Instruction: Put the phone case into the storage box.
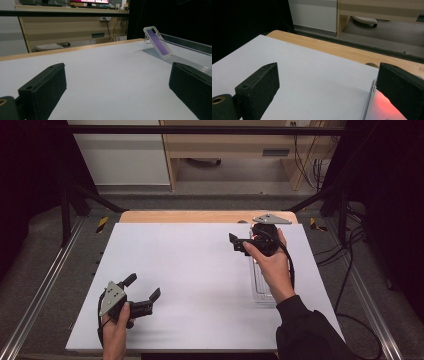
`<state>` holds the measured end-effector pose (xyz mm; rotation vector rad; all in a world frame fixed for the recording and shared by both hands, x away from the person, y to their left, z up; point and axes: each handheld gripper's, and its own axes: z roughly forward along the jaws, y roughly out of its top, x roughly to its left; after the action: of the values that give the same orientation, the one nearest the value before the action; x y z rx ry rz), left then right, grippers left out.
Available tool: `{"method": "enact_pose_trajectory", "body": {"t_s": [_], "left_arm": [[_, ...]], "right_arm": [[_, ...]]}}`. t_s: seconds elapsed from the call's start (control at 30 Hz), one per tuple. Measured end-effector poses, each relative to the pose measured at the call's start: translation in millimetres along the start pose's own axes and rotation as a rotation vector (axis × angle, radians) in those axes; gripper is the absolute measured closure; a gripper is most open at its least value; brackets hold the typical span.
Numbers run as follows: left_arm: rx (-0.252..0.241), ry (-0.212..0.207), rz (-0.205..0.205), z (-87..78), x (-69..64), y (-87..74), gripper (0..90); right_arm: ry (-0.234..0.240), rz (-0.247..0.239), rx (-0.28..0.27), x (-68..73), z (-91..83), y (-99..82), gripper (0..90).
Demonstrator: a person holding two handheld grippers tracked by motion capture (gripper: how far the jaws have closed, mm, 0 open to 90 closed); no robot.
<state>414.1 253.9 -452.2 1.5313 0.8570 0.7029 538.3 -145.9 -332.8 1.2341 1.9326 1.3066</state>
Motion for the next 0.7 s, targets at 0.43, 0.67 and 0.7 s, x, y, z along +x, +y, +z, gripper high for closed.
{"method": "enact_pose_trajectory", "body": {"t_s": [0.43,0.67,0.7], "left_arm": [[0.003,0.003,0.005,-0.7,-0.1,0.1,0.7],[0.005,0.008,0.002,-2.6,1.0,0.0,0.7],[0.006,0.010,0.004,-2.9,1.6,0.0,0.7]], "right_arm": [[0.019,0.002,-0.021,-6.6,-20.8,-9.2,4.1],[0.021,-0.008,-0.027,-9.9,-28.2,-13.1,3.9],[0.020,-0.008,-0.027,-10.4,-28.8,-13.4,3.9]]}}
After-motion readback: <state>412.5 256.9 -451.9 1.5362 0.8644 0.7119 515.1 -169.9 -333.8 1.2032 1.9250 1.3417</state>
